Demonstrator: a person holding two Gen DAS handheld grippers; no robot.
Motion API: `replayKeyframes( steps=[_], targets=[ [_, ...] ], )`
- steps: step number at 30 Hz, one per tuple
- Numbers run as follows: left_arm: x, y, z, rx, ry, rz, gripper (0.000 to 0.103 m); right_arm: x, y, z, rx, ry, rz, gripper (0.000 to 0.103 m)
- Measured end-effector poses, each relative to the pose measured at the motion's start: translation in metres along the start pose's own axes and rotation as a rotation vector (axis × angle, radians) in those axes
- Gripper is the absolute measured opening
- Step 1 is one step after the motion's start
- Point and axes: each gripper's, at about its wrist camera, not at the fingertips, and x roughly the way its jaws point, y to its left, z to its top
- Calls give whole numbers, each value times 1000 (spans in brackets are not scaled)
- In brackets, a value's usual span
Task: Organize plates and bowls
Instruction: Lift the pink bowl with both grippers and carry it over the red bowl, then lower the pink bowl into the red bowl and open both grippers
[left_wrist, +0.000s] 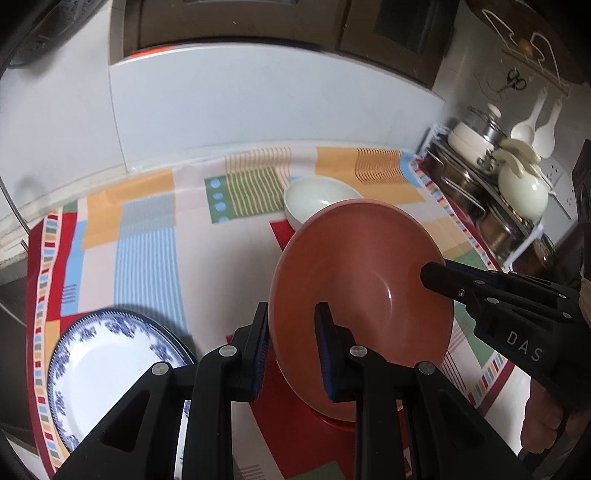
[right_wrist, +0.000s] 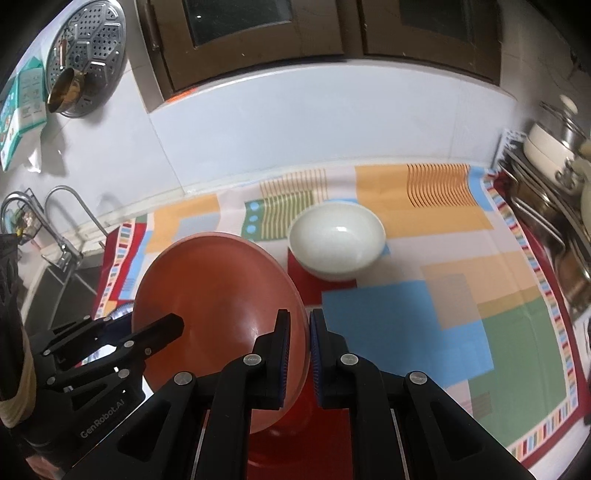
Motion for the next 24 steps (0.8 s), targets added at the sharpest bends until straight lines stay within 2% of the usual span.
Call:
replayKeyframes(
  steps=[15, 24],
  targets=[
    [21, -16, -29, 3, 114, -33, 24, 3, -21, -34, 45, 94, -27, 13],
    [31, -17, -34, -2, 134, -30, 24, 14, -27, -43, 50, 136, -23, 13]
  ],
)
